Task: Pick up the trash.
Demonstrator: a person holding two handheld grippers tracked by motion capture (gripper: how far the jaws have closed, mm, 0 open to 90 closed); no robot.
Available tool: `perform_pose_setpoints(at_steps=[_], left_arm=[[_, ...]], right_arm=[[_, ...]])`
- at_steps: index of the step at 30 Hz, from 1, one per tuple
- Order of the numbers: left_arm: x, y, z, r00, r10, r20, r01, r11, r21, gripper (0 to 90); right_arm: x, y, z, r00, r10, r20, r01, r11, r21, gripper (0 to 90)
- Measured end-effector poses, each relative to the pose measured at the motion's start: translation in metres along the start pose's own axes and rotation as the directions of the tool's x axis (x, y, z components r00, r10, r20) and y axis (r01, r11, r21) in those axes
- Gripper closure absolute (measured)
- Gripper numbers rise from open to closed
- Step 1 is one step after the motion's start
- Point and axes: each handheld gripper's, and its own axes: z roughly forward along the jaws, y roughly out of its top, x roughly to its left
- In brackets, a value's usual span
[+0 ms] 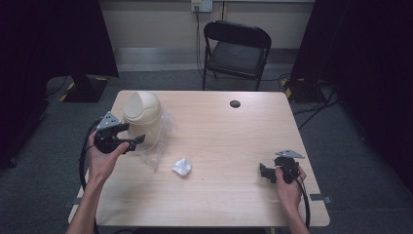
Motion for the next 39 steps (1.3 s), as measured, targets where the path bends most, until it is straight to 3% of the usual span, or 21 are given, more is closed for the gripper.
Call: perform_pose_setpoints(at_steps=[2,6,12,14,16,19,25,32,37,39], left_arm=[[0.003,0.006,0.002,0.9996,0.028,-0.004,-0.028,0.9996,0.011,18.9],[0.013,0.017,0.008,0.9999,-0.002,0.013,0.002,0.9999,0.01,17.8],[0.026,0.027,0.019,0.9998,-0.006,0.018,0.005,0.9998,0.021,17.2],[0.033,0.028,0.026,0.9994,-0.023,0.026,0.022,0.999,0.038,17.2],[0.039,0.028,0.031,0.9993,-0.036,0.008,0.035,0.998,0.052,15.7],[0.045,0.027,0.039,0.9986,-0.041,0.035,0.038,0.9967,0.071,15.6],[0.047,0.025,0.051,0.9986,-0.029,0.044,0.025,0.9958,0.088,15.3],[0.052,0.023,0.059,0.9976,-0.048,0.051,0.044,0.9961,0.076,15.7],[0.049,0.031,0.066,0.9987,0.013,0.048,-0.019,0.9906,0.135,15.6],[0.048,0.033,0.067,0.9983,0.022,0.054,-0.029,0.9912,0.129,15.7]], right_arm=[[0.0,0.0,0.0,1.0,0.0,0.0,0.0,1.0,0.0,10.1],[0.0,0.0,0.0,1.0,0.0,0.0,0.0,1.0,0.0,10.1],[0.0,0.0,0.0,1.0,0.0,0.0,0.0,1.0,0.0,10.1],[0.0,0.0,0.0,1.0,0.0,0.0,0.0,1.0,0.0,10.1],[0.0,0.0,0.0,1.0,0.0,0.0,0.0,1.0,0.0,10.1],[0.0,0.0,0.0,1.0,0.0,0.0,0.0,1.0,0.0,10.1],[0.0,0.0,0.0,1.0,0.0,0.0,0.0,1.0,0.0,10.1],[0.0,0.0,0.0,1.0,0.0,0.0,0.0,1.0,0.0,10.1],[0.0,0.0,0.0,1.0,-0.001,-0.001,0.001,1.0,0.0,10.1],[0.0,0.0,0.0,1.0,-0.003,-0.003,0.003,1.0,-0.001,10.1]])
